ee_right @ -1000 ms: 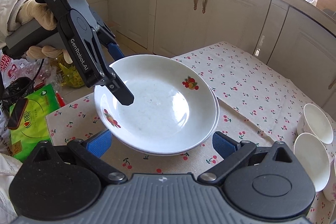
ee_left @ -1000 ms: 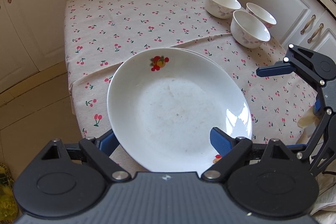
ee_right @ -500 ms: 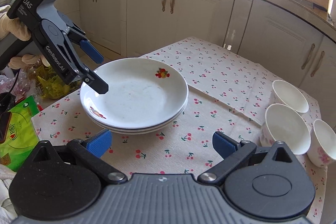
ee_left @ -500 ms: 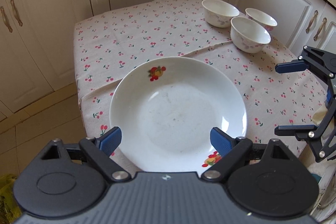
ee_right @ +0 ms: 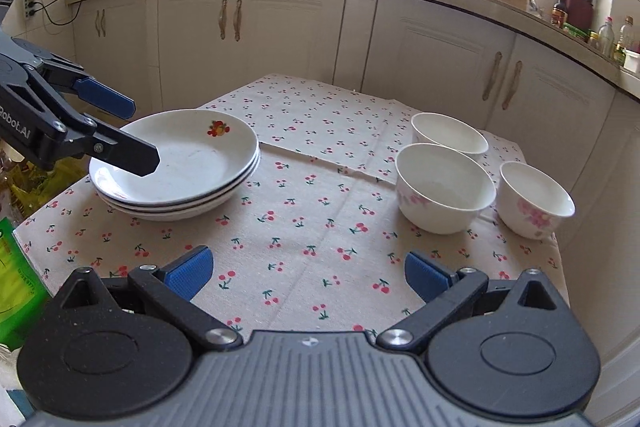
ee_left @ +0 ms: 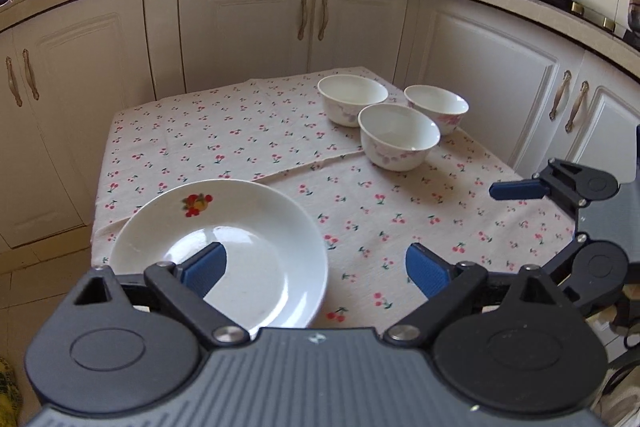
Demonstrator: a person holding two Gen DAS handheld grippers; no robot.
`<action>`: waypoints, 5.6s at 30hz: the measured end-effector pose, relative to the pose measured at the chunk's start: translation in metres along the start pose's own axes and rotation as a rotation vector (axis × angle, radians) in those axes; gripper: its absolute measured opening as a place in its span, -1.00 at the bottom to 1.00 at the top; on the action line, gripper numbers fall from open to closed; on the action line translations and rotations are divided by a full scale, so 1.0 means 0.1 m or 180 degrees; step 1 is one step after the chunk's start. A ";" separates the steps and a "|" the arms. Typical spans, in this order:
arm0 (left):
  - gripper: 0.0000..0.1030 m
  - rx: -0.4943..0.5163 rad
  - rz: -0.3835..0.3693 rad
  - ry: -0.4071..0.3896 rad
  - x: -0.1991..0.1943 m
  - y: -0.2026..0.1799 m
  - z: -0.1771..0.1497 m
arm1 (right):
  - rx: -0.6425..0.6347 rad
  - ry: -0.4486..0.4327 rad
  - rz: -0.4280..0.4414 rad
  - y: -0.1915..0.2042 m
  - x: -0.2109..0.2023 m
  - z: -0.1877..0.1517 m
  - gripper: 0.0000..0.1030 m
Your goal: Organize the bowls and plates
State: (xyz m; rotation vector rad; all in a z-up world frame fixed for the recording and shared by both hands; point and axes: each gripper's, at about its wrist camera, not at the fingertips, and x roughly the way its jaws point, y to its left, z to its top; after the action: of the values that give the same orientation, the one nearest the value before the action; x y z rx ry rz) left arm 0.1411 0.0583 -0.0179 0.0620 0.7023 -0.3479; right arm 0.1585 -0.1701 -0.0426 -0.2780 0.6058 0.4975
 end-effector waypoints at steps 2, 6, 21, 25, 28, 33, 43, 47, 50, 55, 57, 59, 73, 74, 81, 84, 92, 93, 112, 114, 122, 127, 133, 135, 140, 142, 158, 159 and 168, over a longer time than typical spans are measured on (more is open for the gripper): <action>0.89 -0.0030 0.0035 -0.0105 0.00 -0.11 0.00 | 0.0027 0.0006 -0.0058 -0.06 -0.04 -0.07 1.00; 0.96 -0.0144 0.0013 -0.0284 0.08 -0.30 0.02 | 0.0078 0.0009 -0.0140 -0.21 -0.09 -0.17 1.00; 0.98 0.0013 0.0217 -0.0313 0.72 -0.73 0.21 | 0.0350 0.0148 -0.0240 -1.09 0.01 -0.13 1.00; 0.98 0.0059 0.0243 -0.0275 0.90 -0.81 0.26 | 0.0399 0.0202 -0.0165 -1.31 0.12 -0.05 1.00; 0.98 0.0109 0.0298 -0.0287 1.04 -0.88 0.32 | 0.0406 0.0239 -0.0024 -1.43 0.23 0.03 1.00; 0.96 0.0056 0.0304 -0.0217 1.30 -0.92 0.40 | 0.0419 0.0286 0.0188 -1.59 0.43 0.22 1.00; 0.96 0.0070 0.0263 -0.0220 1.67 -0.93 0.54 | 0.0191 0.0334 0.0419 -1.69 0.88 0.53 1.00; 0.96 0.0126 0.0235 -0.0235 1.77 -0.98 0.56 | 0.0120 0.0344 0.0474 -1.70 1.06 0.60 1.00; 0.93 0.0139 0.0199 -0.0239 1.84 -1.00 0.58 | 0.0076 0.0350 0.0537 -1.71 1.18 0.65 0.99; 0.81 0.0133 0.0149 -0.0240 1.92 -1.01 0.58 | -0.0001 0.0374 0.0596 -1.71 1.34 0.74 0.88; 0.75 0.0139 0.0135 -0.0226 1.94 -1.02 0.58 | -0.0019 0.0410 0.0602 -1.71 1.40 0.75 0.83; 0.71 0.0125 0.0106 -0.0222 1.95 -1.02 0.58 | -0.0040 0.0443 0.0613 -1.70 1.45 0.76 0.74; 0.64 0.0127 0.0051 -0.0269 1.98 -1.01 0.57 | -0.0040 0.0551 0.0726 -1.70 1.58 0.76 0.57; 0.64 0.0132 0.0051 -0.0266 1.98 -1.01 0.57 | -0.0042 0.0554 0.0734 -1.70 1.58 0.76 0.57; 0.63 0.0189 0.0050 -0.0244 1.96 -1.02 0.58 | 0.0040 0.0593 0.0792 -1.73 1.56 0.78 0.53; 0.63 0.0223 0.0057 -0.0245 1.91 -1.02 0.58 | 0.0055 0.0598 0.0770 -1.71 1.53 0.78 0.51; 0.63 0.0320 0.0055 -0.0248 1.71 -1.03 0.55 | 0.0020 0.0618 0.0741 -1.57 1.36 0.75 0.51; 0.63 0.0334 0.0046 -0.0267 1.68 -1.03 0.54 | 0.0014 0.0620 0.0748 -1.54 1.33 0.75 0.50; 0.65 0.0430 0.0050 -0.0186 1.64 -1.00 0.40 | 0.0294 0.0727 0.0763 -1.62 1.36 0.68 0.41; 0.66 0.0419 0.0018 -0.0190 1.65 -0.99 0.40 | 0.0333 0.0749 0.0863 -1.64 1.42 0.69 0.41; 0.66 0.0481 -0.0026 -0.0190 1.64 -0.98 0.39 | 0.0370 0.0771 0.1034 -1.63 1.44 0.70 0.22; 0.66 0.0521 -0.0051 -0.0178 1.55 -1.01 0.37 | 0.0365 0.0770 0.1022 -1.59 1.31 0.71 0.22; 0.66 0.0586 -0.0145 -0.0164 1.27 -1.04 0.30 | 0.0358 0.0777 0.1005 -1.44 1.06 0.68 0.22; 0.66 0.0614 -0.0179 -0.0127 1.17 -1.05 0.25 | 0.0339 0.0788 0.1021 -1.37 0.96 0.66 0.23; 0.66 0.0648 -0.0268 -0.0035 1.00 -1.05 0.12 | 0.0292 0.0813 0.1004 -1.17 0.76 0.54 0.23; 0.66 0.0661 -0.0299 -0.0002 0.95 -1.07 0.07 | 0.0305 0.0841 0.1004 -1.12 0.71 0.48 0.23; 0.66 0.0758 -0.0501 0.0156 0.87 -1.18 -0.11 | 0.0554 0.0969 0.0968 -1.05 0.51 0.15 0.23; 0.66 0.0752 -0.0502 0.0163 0.88 -1.17 -0.12 | 0.0563 0.0970 0.0973 -1.05 0.52 0.15 0.23; 0.86 0.0763 -0.0547 0.0110 0.88 -1.16 -0.16 | 0.0589 0.0885 0.0906 -1.04 0.50 0.13 0.77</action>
State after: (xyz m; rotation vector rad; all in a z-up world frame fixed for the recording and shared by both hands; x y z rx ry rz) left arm 0.1544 -0.0733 -0.0799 0.2363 0.6992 -0.5964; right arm 0.2544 -0.2347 -0.0518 -0.0840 0.9643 0.6776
